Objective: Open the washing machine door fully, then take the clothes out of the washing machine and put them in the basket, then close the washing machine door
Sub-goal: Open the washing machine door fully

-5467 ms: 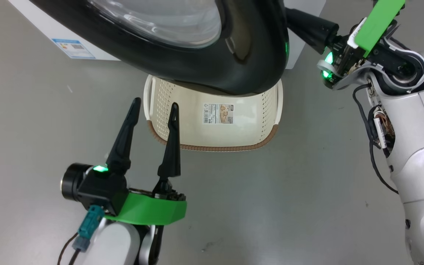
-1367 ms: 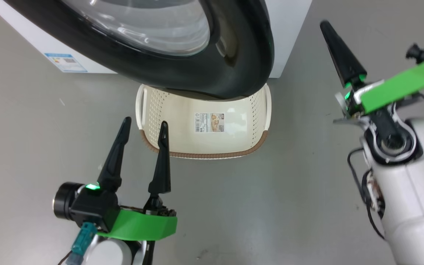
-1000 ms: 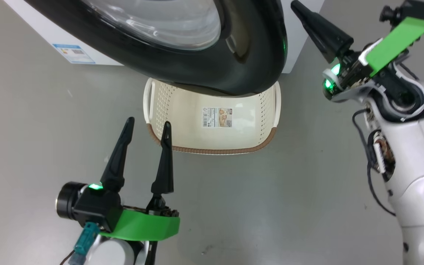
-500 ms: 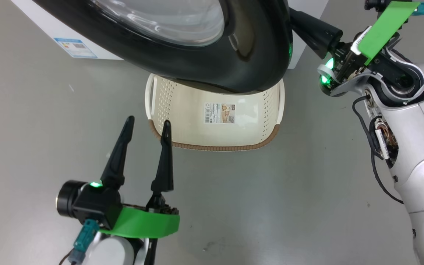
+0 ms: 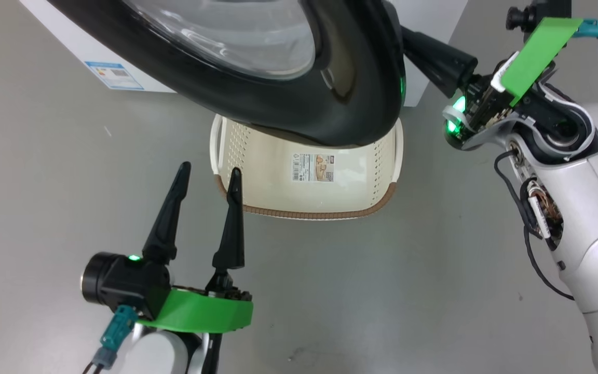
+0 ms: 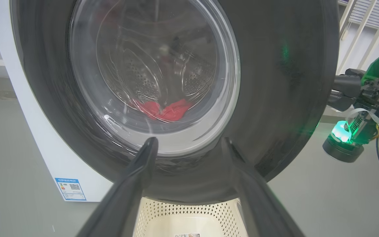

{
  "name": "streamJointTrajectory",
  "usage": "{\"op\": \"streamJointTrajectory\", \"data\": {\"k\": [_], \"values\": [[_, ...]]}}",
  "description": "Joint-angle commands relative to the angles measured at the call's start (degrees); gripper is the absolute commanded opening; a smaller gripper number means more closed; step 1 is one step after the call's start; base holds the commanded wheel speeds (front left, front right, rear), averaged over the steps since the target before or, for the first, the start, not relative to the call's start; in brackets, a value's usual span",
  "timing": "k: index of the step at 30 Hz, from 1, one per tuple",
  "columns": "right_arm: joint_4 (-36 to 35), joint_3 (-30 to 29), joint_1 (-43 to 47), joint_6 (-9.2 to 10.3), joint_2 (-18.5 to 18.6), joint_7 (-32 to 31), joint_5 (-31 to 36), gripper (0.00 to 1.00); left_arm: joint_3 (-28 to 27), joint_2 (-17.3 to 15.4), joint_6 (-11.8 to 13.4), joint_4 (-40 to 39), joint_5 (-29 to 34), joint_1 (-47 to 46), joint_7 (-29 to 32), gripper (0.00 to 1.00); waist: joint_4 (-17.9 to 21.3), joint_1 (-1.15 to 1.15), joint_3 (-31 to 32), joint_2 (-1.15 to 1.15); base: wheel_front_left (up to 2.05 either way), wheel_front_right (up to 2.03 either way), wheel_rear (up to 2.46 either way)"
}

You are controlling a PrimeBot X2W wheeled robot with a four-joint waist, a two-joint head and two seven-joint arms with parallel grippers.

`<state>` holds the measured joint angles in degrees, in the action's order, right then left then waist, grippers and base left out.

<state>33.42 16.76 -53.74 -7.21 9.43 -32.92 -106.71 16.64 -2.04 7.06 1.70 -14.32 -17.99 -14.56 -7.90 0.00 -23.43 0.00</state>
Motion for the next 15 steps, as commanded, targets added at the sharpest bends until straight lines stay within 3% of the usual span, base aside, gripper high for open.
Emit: {"op": "streamJointTrajectory", "data": {"k": [1, 15], "values": [[-1.9, 1.19, 1.47, -0.28, -0.77, 0.22, -0.63, 0.0, -1.88, -0.84, -0.07, -1.28, -0.45, -0.09, -0.44, 1.0, -0.44, 0.0, 0.5, 0.0, 0.0, 0.0, 0.0], [-6.72, 8.28, 7.74, -0.28, 1.88, 4.42, -6.03, 0.0, -2.67, -0.84, -0.04, -1.19, -0.89, 1.82, -0.44, 1.0, -3.02, 0.0, 3.88, 0.0, 0.0, 0.0, 0.0]]}}
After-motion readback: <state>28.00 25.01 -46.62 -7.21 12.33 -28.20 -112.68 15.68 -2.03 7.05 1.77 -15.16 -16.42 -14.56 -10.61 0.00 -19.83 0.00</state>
